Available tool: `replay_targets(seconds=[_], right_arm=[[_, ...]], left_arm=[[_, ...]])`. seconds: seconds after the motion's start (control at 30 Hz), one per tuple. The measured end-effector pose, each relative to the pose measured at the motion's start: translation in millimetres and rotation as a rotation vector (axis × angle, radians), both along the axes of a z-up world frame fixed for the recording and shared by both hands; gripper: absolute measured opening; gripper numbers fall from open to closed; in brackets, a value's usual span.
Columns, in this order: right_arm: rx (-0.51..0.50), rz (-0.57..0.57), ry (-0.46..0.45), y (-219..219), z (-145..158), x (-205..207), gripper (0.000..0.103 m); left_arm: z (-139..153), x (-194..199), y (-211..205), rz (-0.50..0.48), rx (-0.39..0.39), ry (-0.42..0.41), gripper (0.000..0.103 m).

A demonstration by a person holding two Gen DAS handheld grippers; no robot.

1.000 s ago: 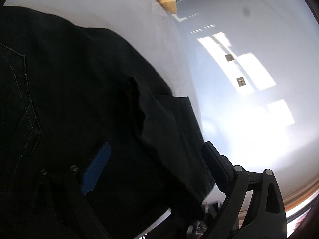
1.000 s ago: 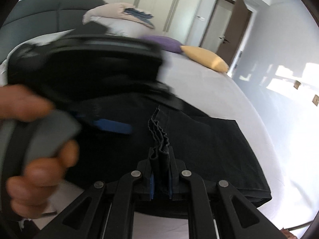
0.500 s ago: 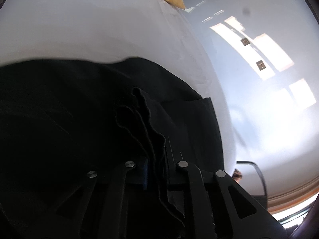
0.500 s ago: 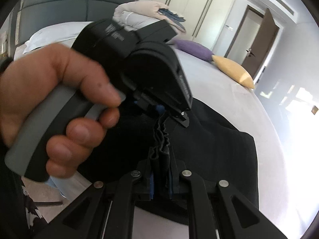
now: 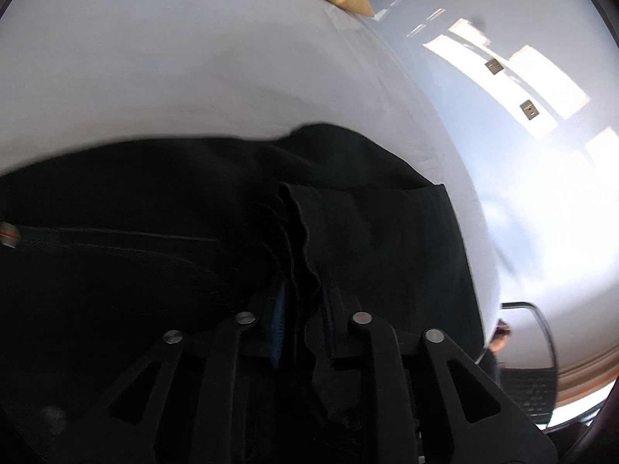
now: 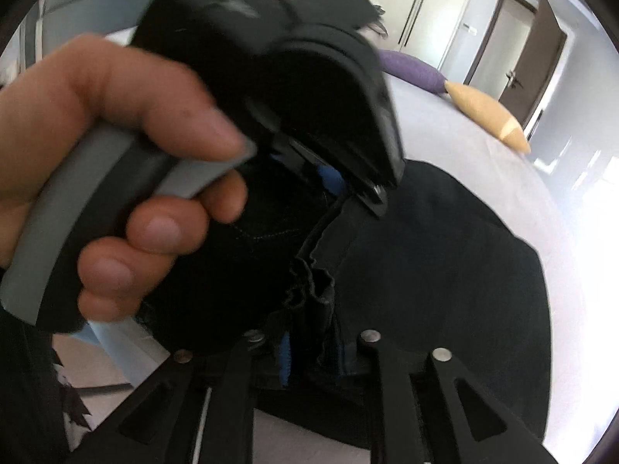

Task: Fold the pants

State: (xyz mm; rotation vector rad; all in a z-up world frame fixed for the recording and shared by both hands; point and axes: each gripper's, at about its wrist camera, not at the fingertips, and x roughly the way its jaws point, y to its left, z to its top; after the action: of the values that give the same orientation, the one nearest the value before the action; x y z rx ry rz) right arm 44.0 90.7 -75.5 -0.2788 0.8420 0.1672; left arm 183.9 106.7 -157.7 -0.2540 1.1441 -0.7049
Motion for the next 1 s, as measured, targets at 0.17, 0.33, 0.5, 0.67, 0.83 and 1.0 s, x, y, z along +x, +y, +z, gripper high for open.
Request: replay_targets(seconds=[0.17, 0.33, 0.5, 0.67, 0.83, 1.0], right_arm=[[0.198, -0.003, 0.063, -37, 12, -14, 0.044], [0.476, 0.006, 0.109, -98, 42, -31, 0.040], [0.758, -0.143, 0.167, -212, 51, -5, 0.023], [0.988, -0.215, 0.277, -286, 24, 39, 0.020], [1.055, -0.270, 0.371, -322, -17, 90, 0.012], [1.100, -0.274, 0.401, -333, -44, 96, 0.000]], left_arm=[[28, -1, 22, 0.083, 0.130, -0.129, 0.020], [43, -33, -3, -0.005, 0.214, -0.270, 0.020], [11, -61, -60, -0.102, 0.361, -0.278, 0.020], [0, -70, -56, -0.101, 0.383, -0.348, 0.020], [-4, -80, -54, -0.087, 0.369, -0.359, 0.020], [1, -78, -52, -0.087, 0.351, -0.350, 0.020]])
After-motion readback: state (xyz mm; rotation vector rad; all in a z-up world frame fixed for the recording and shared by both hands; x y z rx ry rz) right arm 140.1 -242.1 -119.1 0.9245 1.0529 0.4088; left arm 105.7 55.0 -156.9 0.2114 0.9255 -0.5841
